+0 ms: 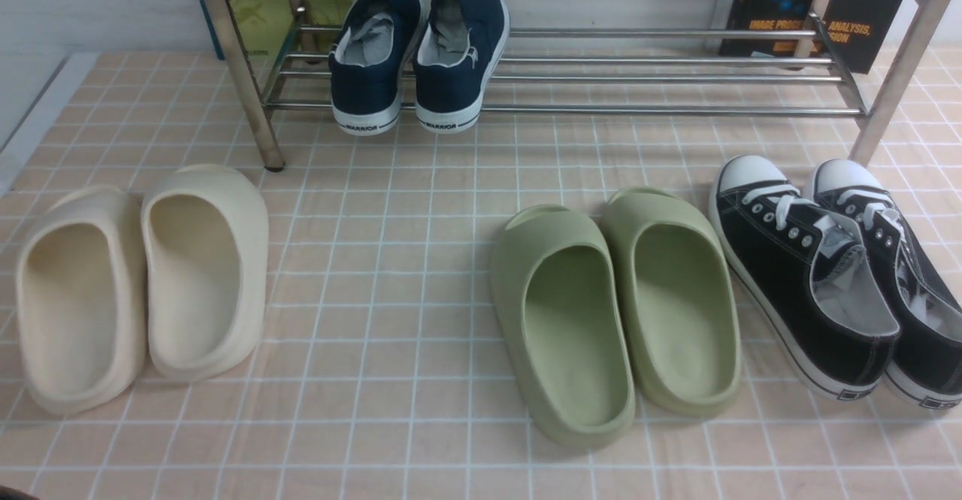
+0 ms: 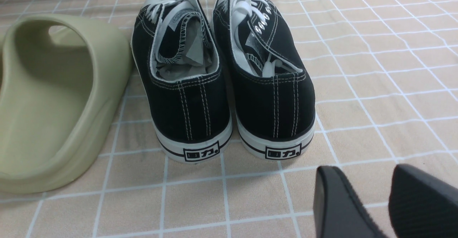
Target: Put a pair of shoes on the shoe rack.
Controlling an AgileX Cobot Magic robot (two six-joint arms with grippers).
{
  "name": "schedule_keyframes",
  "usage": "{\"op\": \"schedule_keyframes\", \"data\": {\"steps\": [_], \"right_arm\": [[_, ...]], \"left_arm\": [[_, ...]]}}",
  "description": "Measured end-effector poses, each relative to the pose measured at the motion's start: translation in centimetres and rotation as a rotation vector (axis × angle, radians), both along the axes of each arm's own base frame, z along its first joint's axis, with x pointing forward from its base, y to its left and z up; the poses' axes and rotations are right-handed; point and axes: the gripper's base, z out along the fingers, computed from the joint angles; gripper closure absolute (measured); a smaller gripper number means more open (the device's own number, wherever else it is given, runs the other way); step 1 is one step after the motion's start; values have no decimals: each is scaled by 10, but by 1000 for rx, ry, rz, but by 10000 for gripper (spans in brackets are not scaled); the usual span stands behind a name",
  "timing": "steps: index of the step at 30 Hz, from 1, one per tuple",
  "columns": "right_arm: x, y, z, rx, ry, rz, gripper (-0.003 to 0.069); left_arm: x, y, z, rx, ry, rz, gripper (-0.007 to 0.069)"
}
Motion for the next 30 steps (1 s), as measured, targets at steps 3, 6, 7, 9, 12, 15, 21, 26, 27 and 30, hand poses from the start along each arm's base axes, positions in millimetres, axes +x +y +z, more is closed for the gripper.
{"op": "schedule_keyframes", "data": {"steps": [3,6,7,9,12,15,21,26,27,30], "right_arm": [[0,0,0,0,0,0,422],[0,0,0,0,0,0,422],[0,0,0,0,0,0,422],[0,0,0,0,0,0,422],[0,0,0,0,0,0,422],[0,0,0,0,0,0,422],[0,0,0,0,0,0,422],[0,0,0,0,0,0,422],[0,0,0,0,0,0,422],[0,0,0,0,0,0,422]], "left_arm": [[2,-1,-19,1,-40,14,606],[2,-2,-41,54,-45,10,606],[2,-2,-48,70,-25,5,606],[3,-2,-54,85,-1,1,606],[3,-3,-66,94,56,-11,606],[3,-3,-67,100,68,-12,606],[2,-1,-73,110,140,5,606],[0,1,-78,106,208,14,606],[0,1,-78,107,209,15,606],[0,0,-78,115,210,6,606]]}}
